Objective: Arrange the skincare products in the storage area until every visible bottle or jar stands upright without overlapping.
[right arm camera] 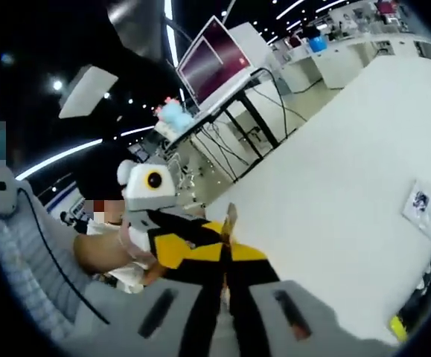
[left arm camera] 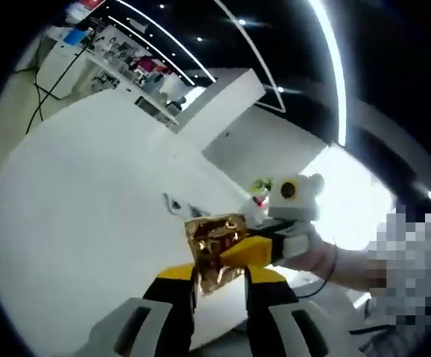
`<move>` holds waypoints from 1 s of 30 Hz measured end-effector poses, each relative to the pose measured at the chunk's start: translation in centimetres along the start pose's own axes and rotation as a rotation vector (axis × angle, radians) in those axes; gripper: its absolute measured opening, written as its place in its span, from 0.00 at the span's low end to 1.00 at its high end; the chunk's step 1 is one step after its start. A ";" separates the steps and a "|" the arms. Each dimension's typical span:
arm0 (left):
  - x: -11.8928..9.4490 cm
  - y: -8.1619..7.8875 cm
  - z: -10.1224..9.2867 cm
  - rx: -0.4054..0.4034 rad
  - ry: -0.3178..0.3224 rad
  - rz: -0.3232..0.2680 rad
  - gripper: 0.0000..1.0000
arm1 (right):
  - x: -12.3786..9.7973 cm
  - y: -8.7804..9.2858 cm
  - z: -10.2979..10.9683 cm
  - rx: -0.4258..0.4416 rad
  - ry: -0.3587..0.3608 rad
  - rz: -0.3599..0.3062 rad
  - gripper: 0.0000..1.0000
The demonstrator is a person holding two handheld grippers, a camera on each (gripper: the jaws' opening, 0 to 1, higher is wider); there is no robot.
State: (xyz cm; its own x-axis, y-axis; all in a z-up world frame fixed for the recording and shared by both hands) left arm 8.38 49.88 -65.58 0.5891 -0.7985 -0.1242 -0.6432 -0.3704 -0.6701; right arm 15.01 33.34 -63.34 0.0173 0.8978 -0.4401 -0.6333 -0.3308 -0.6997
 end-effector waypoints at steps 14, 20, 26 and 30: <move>2.4 -0.6 -1.5 0.056 -0.041 0.058 0.01 | -2.7 0.5 -0.3 -0.025 0.062 -0.018 0.03; 3.8 -0.8 -1.7 0.058 -0.064 0.096 0.01 | -5.0 1.0 -1.3 -0.023 0.126 -0.044 0.05; 5.9 -0.9 -2.3 0.074 -0.068 0.143 0.01 | -7.2 1.7 -2.2 0.034 0.177 -0.087 0.03; 7.3 -1.0 -2.7 0.087 -0.067 0.177 0.01 | -8.3 2.1 -2.7 0.064 0.214 -0.107 0.03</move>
State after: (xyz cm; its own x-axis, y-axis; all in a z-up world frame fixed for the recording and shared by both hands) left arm 12.01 43.19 -63.82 0.5037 -0.8132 -0.2916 -0.6963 -0.1823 -0.6942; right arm 15.65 24.42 -62.65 0.2459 0.8423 -0.4796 -0.6669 -0.2120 -0.7144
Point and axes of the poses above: the point that each gripper's makers call its tool centre point, and the gripper's own axes: x roughly forward along the fingers, z roughly to its left, y roughly out of its underside, the point moved 10 cm from there along -x, roughly backward along the fingers, and after that the axes turned 4 degrees about y, right-handed, at the moved point
